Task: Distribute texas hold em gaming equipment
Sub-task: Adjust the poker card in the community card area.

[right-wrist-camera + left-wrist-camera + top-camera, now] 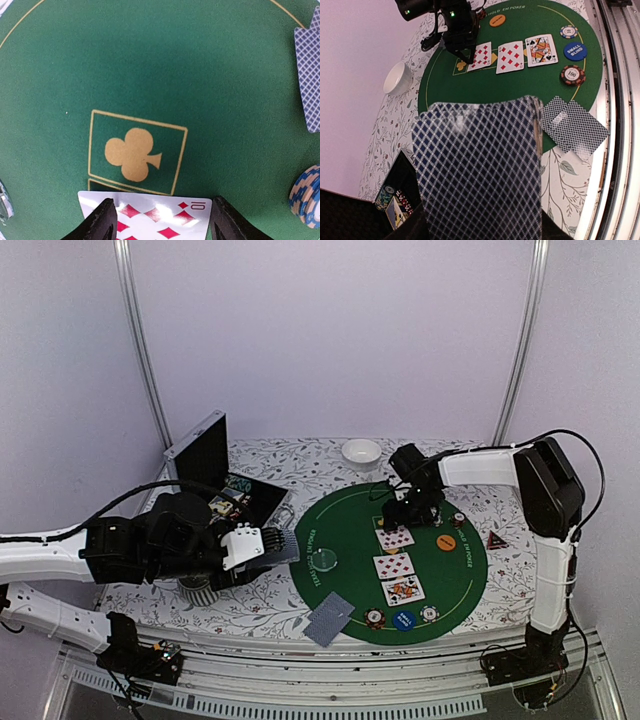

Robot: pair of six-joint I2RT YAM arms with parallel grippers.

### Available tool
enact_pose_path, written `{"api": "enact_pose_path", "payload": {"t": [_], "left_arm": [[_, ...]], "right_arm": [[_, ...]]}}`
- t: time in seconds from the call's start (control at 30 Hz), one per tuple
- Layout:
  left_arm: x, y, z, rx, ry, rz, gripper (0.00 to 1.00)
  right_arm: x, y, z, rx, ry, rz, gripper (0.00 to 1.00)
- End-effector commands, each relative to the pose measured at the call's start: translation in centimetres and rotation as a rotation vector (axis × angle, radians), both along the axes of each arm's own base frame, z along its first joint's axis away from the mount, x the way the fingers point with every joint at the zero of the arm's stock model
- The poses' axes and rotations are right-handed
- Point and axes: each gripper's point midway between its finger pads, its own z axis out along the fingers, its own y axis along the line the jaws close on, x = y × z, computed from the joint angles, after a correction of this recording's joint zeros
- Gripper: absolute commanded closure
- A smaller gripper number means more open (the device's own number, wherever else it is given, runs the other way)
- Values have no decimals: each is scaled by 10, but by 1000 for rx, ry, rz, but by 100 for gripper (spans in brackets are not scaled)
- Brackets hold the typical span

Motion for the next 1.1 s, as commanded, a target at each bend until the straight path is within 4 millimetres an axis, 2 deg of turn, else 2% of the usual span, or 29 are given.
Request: {"api": "enact_pose_path", "payload": {"t": [0.0,0.17,0.33,0.5,0.57,0.7,0.77,0.8,0.83,0.9,0.93,1.0,1.07], "left_arm": [[4,0,5,-24,-12,10,46],[3,0,6,-27,-13,8,47],[3,0,6,-27,-13,9,47],[3,0,7,-33,-14,7,47],[3,0,7,-33,-12,6,47],[3,0,6,-28,-12,6,46],[3,0,6,-27,-13,5,47],[3,0,5,-26,-14,5,46],[3,0,5,-24,-13,5,47],[3,0,4,-20,-13,6,47],[4,0,3,-18,-12,9,47],[4,0,3,-15,-14,12,47],[5,0,2,-13,-13,12,47]], "right_arm": [[-41,7,-14,4,101,-1,36],[-51,11,-12,0,97,6,37],[-48,5,-16,-40,90,7,36],[-41,0,-4,-77,62,1,35],[-35,0,8,-84,35,4,32],[-20,9,65,-64,-94,22,24],[-19,30,106,21,-187,73,21],[-25,51,130,107,-235,134,20],[-36,74,154,220,-275,214,19],[-79,128,204,525,-336,462,16],[-104,146,226,663,-353,567,15],[-142,168,248,836,-343,679,14],[-161,184,258,900,-319,708,14]]}}
